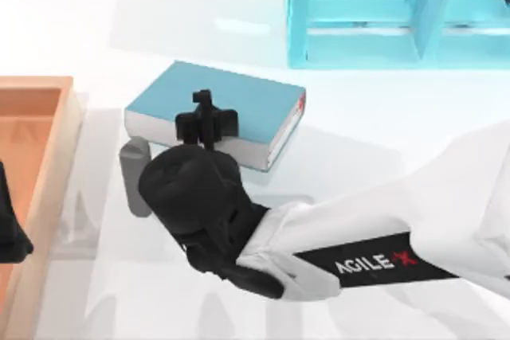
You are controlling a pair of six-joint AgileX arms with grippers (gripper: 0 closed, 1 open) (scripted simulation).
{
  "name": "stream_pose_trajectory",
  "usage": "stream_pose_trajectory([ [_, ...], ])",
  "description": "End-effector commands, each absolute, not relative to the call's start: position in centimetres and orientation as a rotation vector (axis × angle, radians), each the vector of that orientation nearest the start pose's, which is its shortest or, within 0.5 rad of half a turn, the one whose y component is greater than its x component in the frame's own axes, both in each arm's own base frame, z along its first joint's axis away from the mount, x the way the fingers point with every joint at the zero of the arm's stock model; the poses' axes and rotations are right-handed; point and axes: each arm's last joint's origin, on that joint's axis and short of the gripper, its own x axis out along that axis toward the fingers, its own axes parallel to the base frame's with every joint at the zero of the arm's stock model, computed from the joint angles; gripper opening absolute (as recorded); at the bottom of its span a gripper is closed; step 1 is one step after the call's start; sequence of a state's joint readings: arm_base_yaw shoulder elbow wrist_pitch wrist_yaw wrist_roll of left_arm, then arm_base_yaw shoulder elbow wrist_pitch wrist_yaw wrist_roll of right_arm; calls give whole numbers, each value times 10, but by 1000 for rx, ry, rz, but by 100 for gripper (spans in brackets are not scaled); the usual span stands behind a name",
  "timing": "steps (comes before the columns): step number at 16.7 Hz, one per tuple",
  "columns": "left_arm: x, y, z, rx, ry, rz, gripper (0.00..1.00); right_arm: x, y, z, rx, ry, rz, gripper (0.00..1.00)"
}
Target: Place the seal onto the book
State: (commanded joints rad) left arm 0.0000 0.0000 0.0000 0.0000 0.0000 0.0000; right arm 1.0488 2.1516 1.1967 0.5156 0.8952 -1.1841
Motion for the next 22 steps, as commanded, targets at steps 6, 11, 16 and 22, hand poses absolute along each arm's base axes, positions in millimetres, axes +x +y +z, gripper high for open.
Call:
stream_pose_trajectory([
  [6,106,-1,160,0,0,0,100,237,371,102,-1547,113,305,0],
  [11,106,-1,160,0,0,0,100,237,371,102,-1547,113,305,30],
  [16,106,-1,160,0,0,0,100,237,371,102,-1547,113,305,68],
  [22,106,-1,160,0,0,0,100,237,371,102,-1547,113,305,100],
])
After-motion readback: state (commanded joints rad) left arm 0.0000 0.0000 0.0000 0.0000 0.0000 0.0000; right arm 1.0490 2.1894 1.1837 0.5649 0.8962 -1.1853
